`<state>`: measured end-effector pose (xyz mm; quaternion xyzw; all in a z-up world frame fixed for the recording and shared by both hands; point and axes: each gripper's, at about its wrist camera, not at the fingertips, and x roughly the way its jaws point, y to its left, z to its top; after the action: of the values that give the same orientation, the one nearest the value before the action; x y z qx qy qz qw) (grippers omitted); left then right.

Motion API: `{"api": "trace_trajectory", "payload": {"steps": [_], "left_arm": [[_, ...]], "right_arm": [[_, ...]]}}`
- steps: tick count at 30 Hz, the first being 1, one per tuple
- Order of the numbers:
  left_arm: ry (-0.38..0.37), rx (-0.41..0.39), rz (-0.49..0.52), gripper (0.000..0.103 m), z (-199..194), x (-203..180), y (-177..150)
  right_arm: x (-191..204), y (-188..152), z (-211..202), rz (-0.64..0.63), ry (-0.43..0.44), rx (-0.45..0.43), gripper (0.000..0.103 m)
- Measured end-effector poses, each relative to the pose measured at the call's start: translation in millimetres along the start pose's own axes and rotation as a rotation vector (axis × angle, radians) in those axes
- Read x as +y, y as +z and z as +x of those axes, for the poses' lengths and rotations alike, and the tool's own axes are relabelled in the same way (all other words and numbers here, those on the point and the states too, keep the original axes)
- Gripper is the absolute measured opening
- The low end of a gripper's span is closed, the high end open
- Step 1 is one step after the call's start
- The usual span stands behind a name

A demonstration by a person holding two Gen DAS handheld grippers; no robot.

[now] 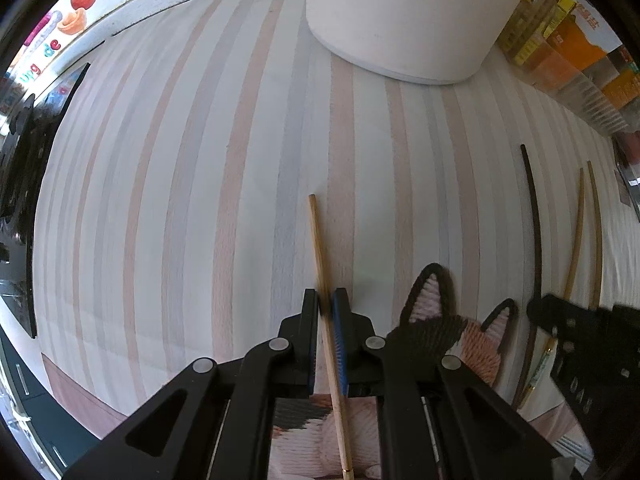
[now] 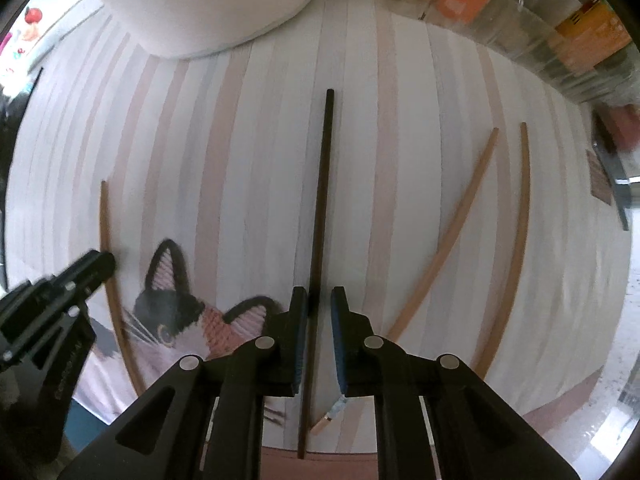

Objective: Organize utensils
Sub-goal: 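Lift both held chopsticks and lower them into the cream utensil holder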

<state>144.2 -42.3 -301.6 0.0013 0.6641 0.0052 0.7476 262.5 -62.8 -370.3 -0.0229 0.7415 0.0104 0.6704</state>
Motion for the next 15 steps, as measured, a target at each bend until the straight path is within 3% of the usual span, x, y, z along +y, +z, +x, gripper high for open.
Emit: {"api": "trace_trajectory", "payload": {"steps": [10, 15], "left_arm": [[0.016, 0.002, 0.012, 0.006, -1, -11, 0], [0.059, -0.019, 0.106, 0.005, 0, -29, 3]], "right_arm": [[-1, -32, -2, 0.027, 0.021, -0.024, 0.009], [1, -32, -5, 0.032, -0.015, -0.055, 0.009]]}}
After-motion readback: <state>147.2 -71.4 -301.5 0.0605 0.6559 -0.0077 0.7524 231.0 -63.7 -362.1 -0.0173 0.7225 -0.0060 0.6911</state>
